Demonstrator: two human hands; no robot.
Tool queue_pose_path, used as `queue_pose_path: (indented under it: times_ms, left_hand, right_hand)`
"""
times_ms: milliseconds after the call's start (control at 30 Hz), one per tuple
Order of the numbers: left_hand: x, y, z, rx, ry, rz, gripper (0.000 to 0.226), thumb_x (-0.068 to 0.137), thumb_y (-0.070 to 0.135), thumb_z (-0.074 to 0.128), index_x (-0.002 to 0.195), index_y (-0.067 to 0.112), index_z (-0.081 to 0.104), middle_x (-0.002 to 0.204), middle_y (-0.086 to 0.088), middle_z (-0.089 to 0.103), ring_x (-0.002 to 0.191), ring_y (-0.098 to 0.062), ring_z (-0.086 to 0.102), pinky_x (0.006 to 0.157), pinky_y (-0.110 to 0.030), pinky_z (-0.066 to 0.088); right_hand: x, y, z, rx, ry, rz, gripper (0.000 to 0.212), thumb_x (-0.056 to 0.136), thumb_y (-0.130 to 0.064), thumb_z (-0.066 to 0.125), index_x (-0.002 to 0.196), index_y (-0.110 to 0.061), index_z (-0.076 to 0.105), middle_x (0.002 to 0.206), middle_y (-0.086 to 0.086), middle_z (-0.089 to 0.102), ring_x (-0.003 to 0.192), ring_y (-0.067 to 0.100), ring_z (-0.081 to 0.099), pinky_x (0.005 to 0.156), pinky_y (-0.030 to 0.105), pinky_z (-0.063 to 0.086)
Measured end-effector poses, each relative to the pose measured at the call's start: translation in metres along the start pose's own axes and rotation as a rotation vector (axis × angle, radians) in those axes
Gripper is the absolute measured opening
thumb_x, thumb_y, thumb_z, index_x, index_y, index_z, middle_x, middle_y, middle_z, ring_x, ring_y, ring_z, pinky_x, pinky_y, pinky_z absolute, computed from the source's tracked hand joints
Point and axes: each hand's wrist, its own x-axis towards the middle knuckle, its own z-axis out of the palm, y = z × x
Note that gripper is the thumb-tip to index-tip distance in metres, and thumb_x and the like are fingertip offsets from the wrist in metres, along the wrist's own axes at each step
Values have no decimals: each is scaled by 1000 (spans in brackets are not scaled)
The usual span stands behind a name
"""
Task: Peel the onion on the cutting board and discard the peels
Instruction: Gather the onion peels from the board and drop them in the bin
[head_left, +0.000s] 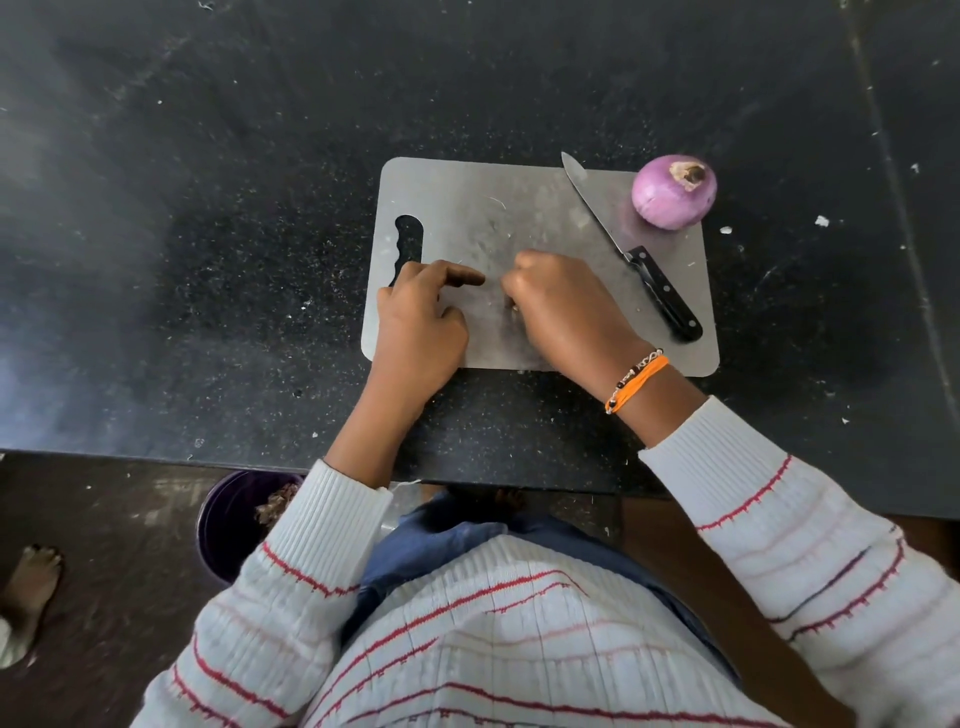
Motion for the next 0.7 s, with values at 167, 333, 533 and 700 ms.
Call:
queue_pose_path:
  times_ms: [167, 333, 533, 700]
  left_hand:
    - [3, -5, 1, -15, 2, -27, 47, 78, -8, 38, 100, 25, 63, 111, 2, 52, 106, -24, 49, 99, -40, 39]
    - [-1, -1, 2, -101, 13, -65, 43, 82, -6, 40, 99, 23, 66, 113, 1, 56, 92, -7, 51, 80, -13, 41]
    - [-19, -1, -5, -366, 135, -160, 27, 88, 3, 52, 90, 26, 67, 98, 1, 67, 87, -11, 60, 76, -29, 50]
    - [-52, -15, -27, -498, 315, -253, 26, 89, 4, 54, 84, 26, 67, 82, 7, 67, 76, -6, 58, 70, -17, 48]
  right_hand:
    - [3, -6, 9, 101, 97, 62, 17, 82, 10, 48, 86, 3, 64, 85, 19, 60, 75, 35, 57, 57, 31, 30]
    - [7, 12, 17, 482, 104, 306, 8, 77, -6, 65, 80, -8, 72, 81, 7, 70, 76, 21, 63, 61, 25, 40]
    - [-3, 8, 5, 1518, -17, 569, 19, 76, 8, 68, 70, -10, 67, 73, 8, 66, 73, 17, 65, 78, 26, 55]
    - [-2, -43, -3, 1831, -195, 473, 17, 80, 13, 60, 72, -1, 64, 62, 2, 66, 61, 7, 65, 66, 14, 55]
